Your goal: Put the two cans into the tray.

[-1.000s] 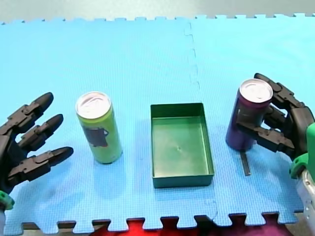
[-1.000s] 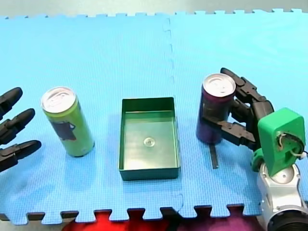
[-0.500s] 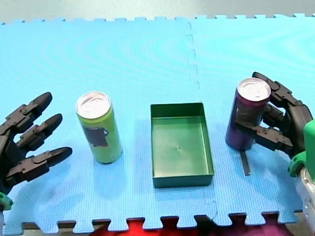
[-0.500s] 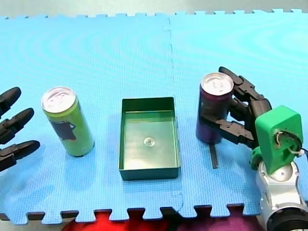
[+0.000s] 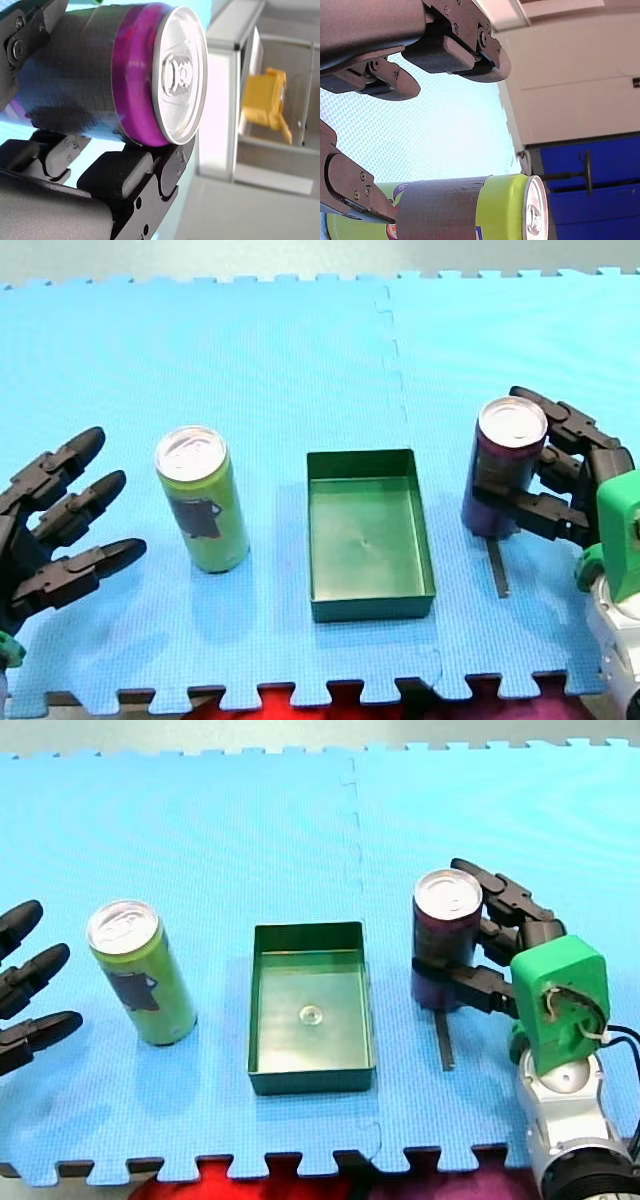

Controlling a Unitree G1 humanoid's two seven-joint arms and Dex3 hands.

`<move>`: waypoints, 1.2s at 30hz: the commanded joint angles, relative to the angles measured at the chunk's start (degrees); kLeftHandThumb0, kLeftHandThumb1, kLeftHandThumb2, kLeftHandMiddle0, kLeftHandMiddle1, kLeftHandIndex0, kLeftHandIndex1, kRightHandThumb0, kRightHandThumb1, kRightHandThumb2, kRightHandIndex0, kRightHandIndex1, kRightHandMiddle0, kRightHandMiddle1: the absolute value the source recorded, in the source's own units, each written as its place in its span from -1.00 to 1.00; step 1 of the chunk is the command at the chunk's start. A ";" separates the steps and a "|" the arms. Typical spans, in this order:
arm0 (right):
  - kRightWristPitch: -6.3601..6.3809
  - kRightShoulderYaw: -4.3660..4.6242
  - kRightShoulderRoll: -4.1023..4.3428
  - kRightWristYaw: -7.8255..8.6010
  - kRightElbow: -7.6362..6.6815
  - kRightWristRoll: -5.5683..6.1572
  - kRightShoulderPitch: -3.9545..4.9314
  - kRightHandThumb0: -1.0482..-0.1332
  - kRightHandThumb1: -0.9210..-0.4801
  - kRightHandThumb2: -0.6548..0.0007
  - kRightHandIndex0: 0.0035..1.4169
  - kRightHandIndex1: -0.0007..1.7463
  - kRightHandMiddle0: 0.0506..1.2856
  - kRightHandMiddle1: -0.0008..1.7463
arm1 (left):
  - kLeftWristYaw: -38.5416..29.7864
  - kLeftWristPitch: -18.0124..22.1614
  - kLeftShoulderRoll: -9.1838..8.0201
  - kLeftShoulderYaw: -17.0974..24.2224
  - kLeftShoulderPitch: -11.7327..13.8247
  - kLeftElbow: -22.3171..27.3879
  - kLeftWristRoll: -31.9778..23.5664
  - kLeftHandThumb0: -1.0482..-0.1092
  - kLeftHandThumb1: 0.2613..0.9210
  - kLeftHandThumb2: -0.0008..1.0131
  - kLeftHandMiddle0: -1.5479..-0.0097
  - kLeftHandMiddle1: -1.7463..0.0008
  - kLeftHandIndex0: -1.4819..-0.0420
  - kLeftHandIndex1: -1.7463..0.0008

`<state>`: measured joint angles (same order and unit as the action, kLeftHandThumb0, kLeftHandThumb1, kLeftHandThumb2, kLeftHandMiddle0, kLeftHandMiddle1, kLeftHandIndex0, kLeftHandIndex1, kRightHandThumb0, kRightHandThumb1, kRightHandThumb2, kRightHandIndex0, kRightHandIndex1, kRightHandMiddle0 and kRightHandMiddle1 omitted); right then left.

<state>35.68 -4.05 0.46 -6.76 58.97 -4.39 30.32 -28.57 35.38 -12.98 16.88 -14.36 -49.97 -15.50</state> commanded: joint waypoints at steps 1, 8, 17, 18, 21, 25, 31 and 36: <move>1.45 -0.13 0.34 -0.84 0.01 -0.02 -0.26 0.23 -0.08 0.98 0.77 -0.95 0.85 -0.95 | 0.18 -0.19 -0.37 0.03 0.10 0.25 -0.01 -0.33 0.12 -1.00 0.29 1.00 0.33 1.00; 3.61 -0.21 0.65 -1.55 0.72 -0.27 -0.55 0.30 -0.13 0.99 0.81 -0.97 0.90 -0.97 | 0.44 -0.30 -0.27 -0.05 0.28 0.50 0.04 -0.32 0.12 -1.00 0.29 1.00 0.32 1.00; 4.69 -0.33 1.20 -1.09 1.36 -0.15 -0.52 0.37 -0.15 0.99 0.85 -0.98 0.92 -0.99 | 0.80 -0.32 -0.28 -0.29 0.56 0.88 0.29 -0.32 0.13 -1.00 0.29 1.00 0.33 1.00; 4.90 -0.31 1.26 -1.12 1.44 -0.22 -0.52 0.37 -0.16 0.99 0.85 -0.98 0.92 -0.99 | 0.87 -0.27 -0.31 -0.32 0.56 0.84 0.36 -0.32 0.13 -1.00 0.29 1.00 0.33 1.00; 5.59 -0.20 1.41 -1.24 1.69 -0.46 -0.48 0.39 -0.16 0.99 0.86 -0.98 0.92 -0.99 | 0.98 -0.24 -0.34 -0.35 0.58 0.89 0.48 -0.32 0.13 -1.00 0.29 1.00 0.33 1.00; 5.97 -0.35 1.33 -0.94 1.74 -0.13 -0.27 0.40 -0.17 0.99 0.87 -0.98 0.92 -0.99 | 1.06 -0.43 -0.37 -0.35 0.57 0.99 0.55 -0.32 0.13 -1.00 0.29 1.00 0.34 1.00; 4.76 -1.88 0.66 2.31 0.29 3.35 1.12 0.40 -0.17 1.00 0.88 -0.99 0.92 -1.00 | 1.35 -0.73 -0.28 -0.38 0.37 0.79 0.61 -0.31 0.12 -1.00 0.29 1.00 0.34 1.00; 3.99 -2.97 -0.42 5.41 -2.43 6.54 1.19 0.39 -0.16 1.00 0.88 -0.99 0.91 -1.00 | 1.51 -1.10 -0.22 -0.48 0.42 1.02 0.65 -0.31 0.11 -1.00 0.29 1.00 0.34 1.00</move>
<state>39.65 -6.55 0.21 -1.89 57.76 1.21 30.98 -27.24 34.50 -12.96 16.45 -13.89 -49.19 -14.89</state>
